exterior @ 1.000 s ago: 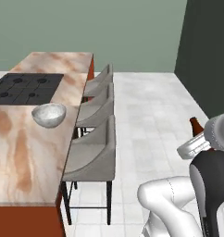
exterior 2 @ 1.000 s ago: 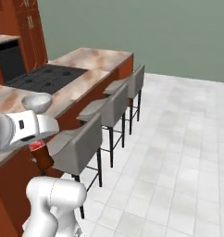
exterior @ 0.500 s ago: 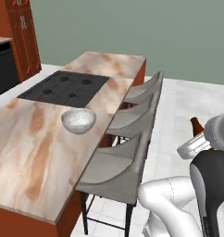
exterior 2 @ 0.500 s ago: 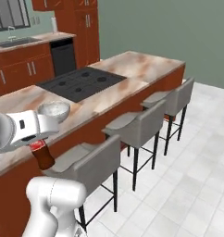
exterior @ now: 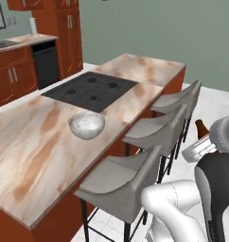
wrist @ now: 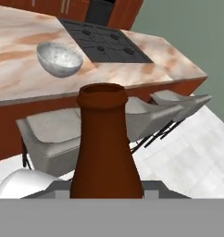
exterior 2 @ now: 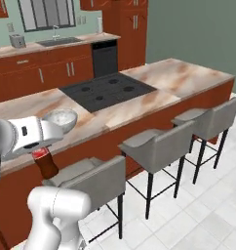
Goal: Open the fridge, grab two sodas, and place both sodas inside the bowl with ice on the dining counter.
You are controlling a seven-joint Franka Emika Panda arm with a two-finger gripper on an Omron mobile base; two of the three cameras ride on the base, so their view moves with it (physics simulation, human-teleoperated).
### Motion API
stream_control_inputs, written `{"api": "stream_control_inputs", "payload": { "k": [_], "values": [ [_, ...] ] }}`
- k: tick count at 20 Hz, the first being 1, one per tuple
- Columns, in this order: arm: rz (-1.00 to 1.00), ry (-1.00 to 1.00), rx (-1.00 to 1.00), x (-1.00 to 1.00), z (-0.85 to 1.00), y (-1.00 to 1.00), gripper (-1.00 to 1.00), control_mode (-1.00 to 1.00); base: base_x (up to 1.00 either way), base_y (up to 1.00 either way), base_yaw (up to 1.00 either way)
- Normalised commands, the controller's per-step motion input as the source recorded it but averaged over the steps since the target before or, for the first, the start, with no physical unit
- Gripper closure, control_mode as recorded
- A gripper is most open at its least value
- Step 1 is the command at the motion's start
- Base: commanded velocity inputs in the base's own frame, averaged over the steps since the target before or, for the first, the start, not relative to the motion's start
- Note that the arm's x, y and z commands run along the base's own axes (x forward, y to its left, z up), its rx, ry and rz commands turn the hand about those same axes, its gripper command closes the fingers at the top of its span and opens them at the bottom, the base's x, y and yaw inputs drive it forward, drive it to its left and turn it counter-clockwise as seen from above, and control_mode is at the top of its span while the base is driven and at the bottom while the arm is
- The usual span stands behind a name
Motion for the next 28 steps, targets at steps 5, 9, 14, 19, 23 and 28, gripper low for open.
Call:
{"api": "stream_control_inputs", "payload": {
  "k": [5,9,14,19,23,28],
  "values": [
    [0.0,0.0,0.0,0.0,0.0,0.0,1.0,1.0,0.31,-0.55,0.47],
    [0.0,0.0,0.0,0.0,0.0,0.0,1.0,1.0,0.3,-0.49,0.5],
    [0.0,0.0,0.0,0.0,0.0,0.0,1.0,1.0,0.3,-0.48,0.51],
    [0.0,0.0,0.0,0.0,0.0,0.0,1.0,1.0,0.31,-0.46,0.51],
    [0.0,0.0,0.0,0.0,0.0,0.0,1.0,1.0,0.39,-0.42,0.53],
    [0.0,0.0,0.0,0.0,0.0,0.0,1.0,1.0,0.55,-0.41,0.5]
  ]
}}
